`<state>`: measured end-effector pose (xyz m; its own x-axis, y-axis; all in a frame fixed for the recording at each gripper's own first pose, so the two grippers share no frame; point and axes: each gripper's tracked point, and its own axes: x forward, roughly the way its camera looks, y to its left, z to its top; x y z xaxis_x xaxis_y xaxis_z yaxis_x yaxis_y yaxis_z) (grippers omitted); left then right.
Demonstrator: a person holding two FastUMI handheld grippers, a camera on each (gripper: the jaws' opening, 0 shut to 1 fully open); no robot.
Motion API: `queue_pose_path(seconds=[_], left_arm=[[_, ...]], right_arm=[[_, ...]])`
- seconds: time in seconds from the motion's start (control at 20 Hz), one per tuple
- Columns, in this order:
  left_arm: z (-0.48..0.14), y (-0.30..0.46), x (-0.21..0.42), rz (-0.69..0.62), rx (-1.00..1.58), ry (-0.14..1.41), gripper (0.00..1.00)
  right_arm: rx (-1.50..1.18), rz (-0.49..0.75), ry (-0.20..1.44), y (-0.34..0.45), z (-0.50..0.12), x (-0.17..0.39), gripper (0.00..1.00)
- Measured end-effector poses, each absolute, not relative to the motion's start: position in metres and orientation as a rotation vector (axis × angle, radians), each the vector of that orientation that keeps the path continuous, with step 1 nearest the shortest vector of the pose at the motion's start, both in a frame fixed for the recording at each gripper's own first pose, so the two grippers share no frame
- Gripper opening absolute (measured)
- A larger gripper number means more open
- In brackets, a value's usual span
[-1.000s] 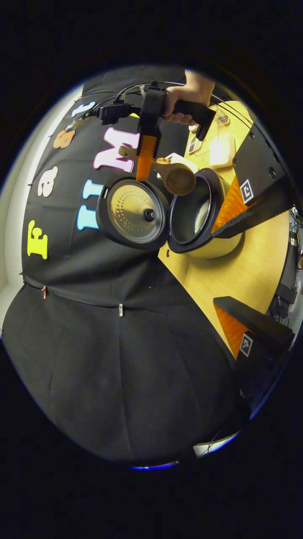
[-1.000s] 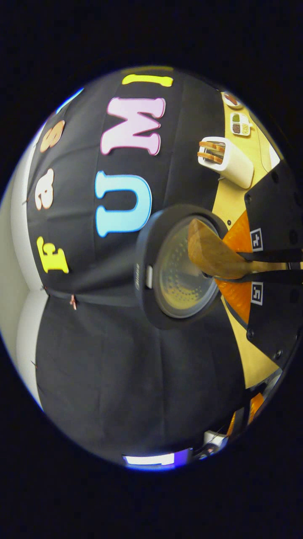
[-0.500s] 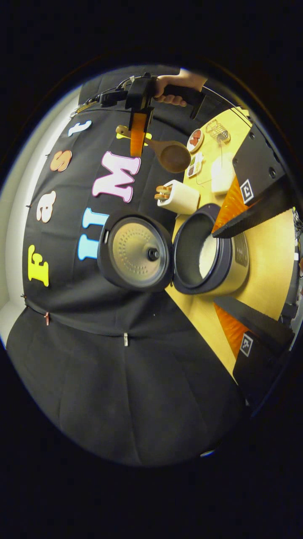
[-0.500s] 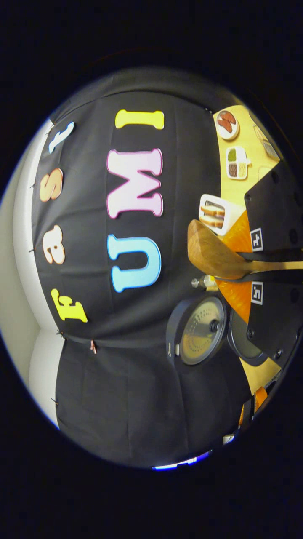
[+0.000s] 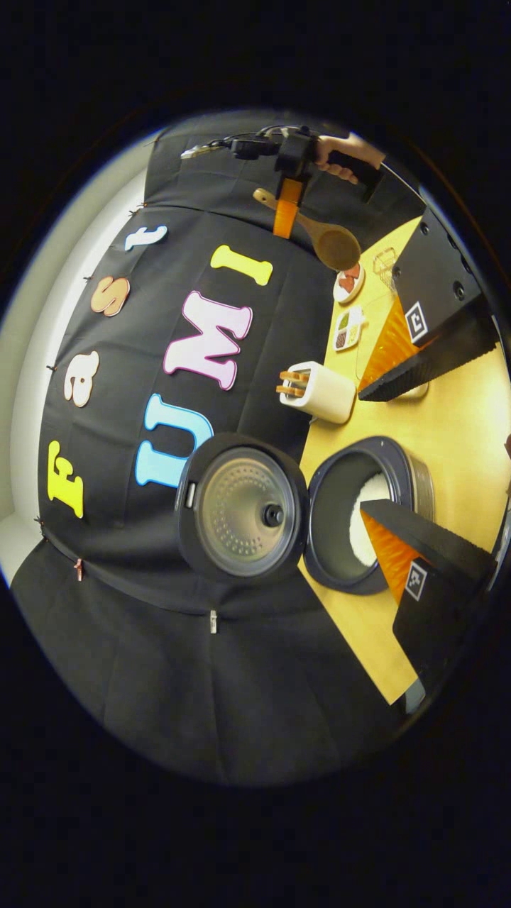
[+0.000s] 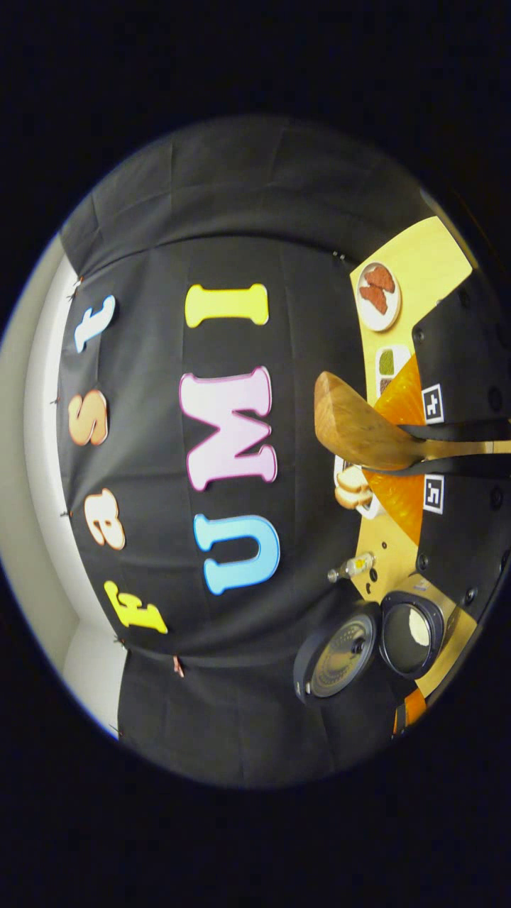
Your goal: Close the left gripper, press the button to open the rice cooker; take a wooden spoon from the chopstick holder with the right hand, scoop a spoonful of rice and pour it into the rice cooker, then put the wooden spoon back into the chopstick holder.
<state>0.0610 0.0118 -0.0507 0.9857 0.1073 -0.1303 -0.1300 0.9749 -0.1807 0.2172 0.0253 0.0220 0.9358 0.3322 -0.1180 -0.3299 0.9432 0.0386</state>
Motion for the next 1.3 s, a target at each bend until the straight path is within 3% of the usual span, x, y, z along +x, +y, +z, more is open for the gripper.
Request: queue_pose_path(seconds=[0.3,0.7,0.75,0.8,0.95,1.3], left_arm=[[-0.033,-0.015,0.063,0.185,-0.197,0.081,0.95],[-0.046,-0.021,0.045,0.334,-0.176,0.128,0.96],[-0.048,-0.019,0.042,0.365,-0.202,0.132,0.95],[-0.047,-0.015,0.039,0.399,-0.228,0.123,0.95],[-0.041,-0.008,0.029,0.474,-0.246,0.099,0.96],[-0.029,-0.013,0.022,0.521,-0.155,0.109,0.95]], right_arm=[[0.104,0.191,0.187,-0.071,0.000,0.257,0.11],[0.228,0.051,0.317,-0.150,-0.074,0.304,0.11],[0.227,0.042,0.339,-0.156,-0.087,0.305,0.16],[0.235,0.036,0.360,-0.159,-0.098,0.305,0.12],[0.284,0.021,0.401,-0.166,-0.125,0.310,0.11],[0.281,0.015,0.489,-0.158,-0.184,0.322,0.13]])
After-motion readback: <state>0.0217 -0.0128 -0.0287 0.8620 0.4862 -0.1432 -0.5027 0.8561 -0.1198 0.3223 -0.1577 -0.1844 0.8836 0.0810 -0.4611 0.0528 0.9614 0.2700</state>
